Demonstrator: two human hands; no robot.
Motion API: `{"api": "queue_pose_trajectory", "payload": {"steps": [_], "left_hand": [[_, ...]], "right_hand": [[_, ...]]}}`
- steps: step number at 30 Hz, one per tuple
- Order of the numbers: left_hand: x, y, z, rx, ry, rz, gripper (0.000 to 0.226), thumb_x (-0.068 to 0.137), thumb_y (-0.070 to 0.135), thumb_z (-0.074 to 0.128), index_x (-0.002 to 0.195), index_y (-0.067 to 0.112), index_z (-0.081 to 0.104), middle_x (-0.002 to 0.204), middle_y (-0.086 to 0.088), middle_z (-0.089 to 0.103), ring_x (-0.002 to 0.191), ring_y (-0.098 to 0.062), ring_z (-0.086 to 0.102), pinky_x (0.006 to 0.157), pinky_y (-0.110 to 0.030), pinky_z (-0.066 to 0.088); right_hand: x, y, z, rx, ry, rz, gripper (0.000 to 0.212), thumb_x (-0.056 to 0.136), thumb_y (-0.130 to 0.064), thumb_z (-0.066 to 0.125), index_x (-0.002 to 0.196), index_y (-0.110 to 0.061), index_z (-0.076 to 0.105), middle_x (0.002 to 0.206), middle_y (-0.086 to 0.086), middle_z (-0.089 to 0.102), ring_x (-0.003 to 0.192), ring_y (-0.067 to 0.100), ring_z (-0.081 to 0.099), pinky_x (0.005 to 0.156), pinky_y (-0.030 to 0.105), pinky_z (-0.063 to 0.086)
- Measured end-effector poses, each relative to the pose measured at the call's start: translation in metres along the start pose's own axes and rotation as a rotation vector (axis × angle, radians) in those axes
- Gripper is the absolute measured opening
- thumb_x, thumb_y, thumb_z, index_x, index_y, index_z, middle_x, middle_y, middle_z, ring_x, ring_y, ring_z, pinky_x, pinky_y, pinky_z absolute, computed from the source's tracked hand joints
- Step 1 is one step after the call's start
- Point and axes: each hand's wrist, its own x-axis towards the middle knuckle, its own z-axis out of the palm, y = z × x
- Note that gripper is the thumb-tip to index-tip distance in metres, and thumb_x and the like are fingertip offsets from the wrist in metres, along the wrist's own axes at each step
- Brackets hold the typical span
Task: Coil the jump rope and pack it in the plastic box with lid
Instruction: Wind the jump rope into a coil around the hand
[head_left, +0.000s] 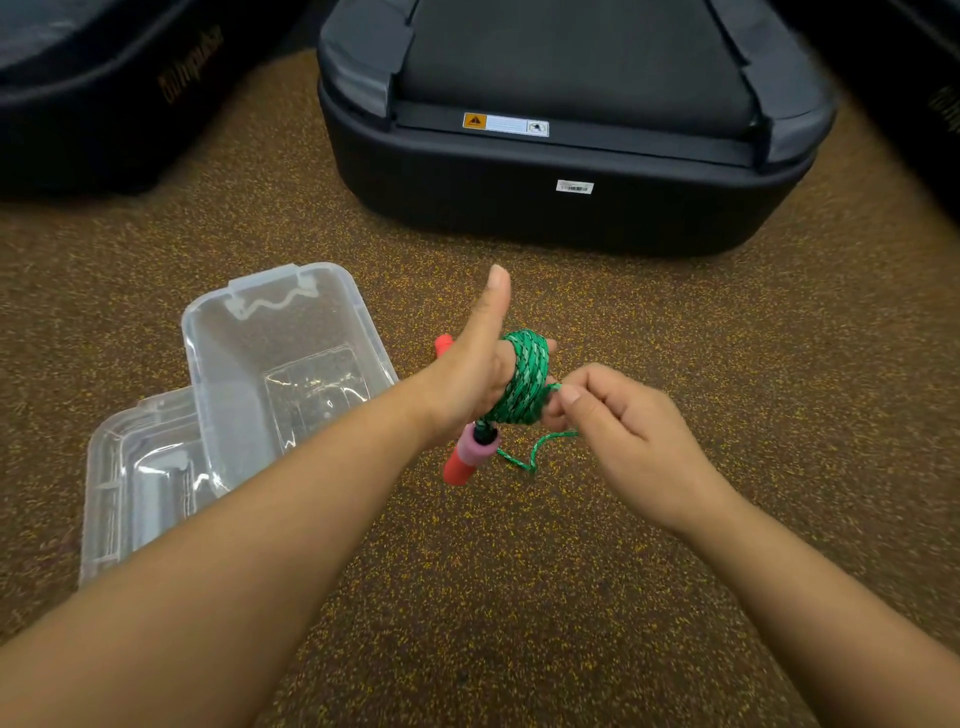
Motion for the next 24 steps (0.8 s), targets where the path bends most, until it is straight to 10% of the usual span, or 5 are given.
{"api": "queue_pose_trajectory", "payload": {"steps": [6,10,15,24], "left_hand": [[-0.007,0.0,0.001,0.22,-0.117,0.001,0.129,0.058,0.096,-0.004,0.093,-0.009,0.063,0.087,-0.026,0.066,0.073,-0.031,0.059,0.097,-0.055,0.042],[-0.01,0.007,0.004,0.162,-0.179,0.029,0.094,0.086,0.073,0.007,0.11,0.002,0.064,0.055,-0.006,0.052,0.048,-0.018,0.053,0.055,-0.021,0.048],[-0.014,0.01,0.008,0.052,-0.194,0.095,0.035,0.099,0.033,0.038,0.085,0.01,0.061,0.042,0.007,0.036,0.042,-0.013,0.04,0.056,-0.024,0.044],[-0.009,0.012,0.007,-0.619,-0.041,0.18,0.049,0.099,0.039,0.033,0.114,0.003,0.063,0.055,0.003,0.057,0.042,-0.009,0.043,0.058,-0.025,0.04]], "right_hand": [[0.01,0.003,-0.017,0.016,0.093,0.003,0.021,0.096,-0.026,0.05,0.079,-0.024,0.062,0.054,-0.021,0.054,0.053,-0.003,0.046,0.051,0.015,0.033],[0.014,0.008,-0.02,-0.029,0.161,0.021,0.024,0.096,-0.031,0.048,0.076,-0.026,0.06,0.055,-0.011,0.046,0.053,0.001,0.041,0.049,0.018,0.03],[0.015,0.025,-0.014,-0.025,0.214,0.074,0.026,0.096,-0.036,0.045,0.08,-0.023,0.06,0.056,-0.011,0.048,0.054,0.003,0.042,0.054,0.027,0.034],[-0.001,0.044,0.021,0.024,0.074,0.122,0.031,0.1,-0.031,0.04,0.078,-0.022,0.059,0.05,-0.021,0.05,0.047,0.002,0.038,0.051,0.029,0.028]]}}
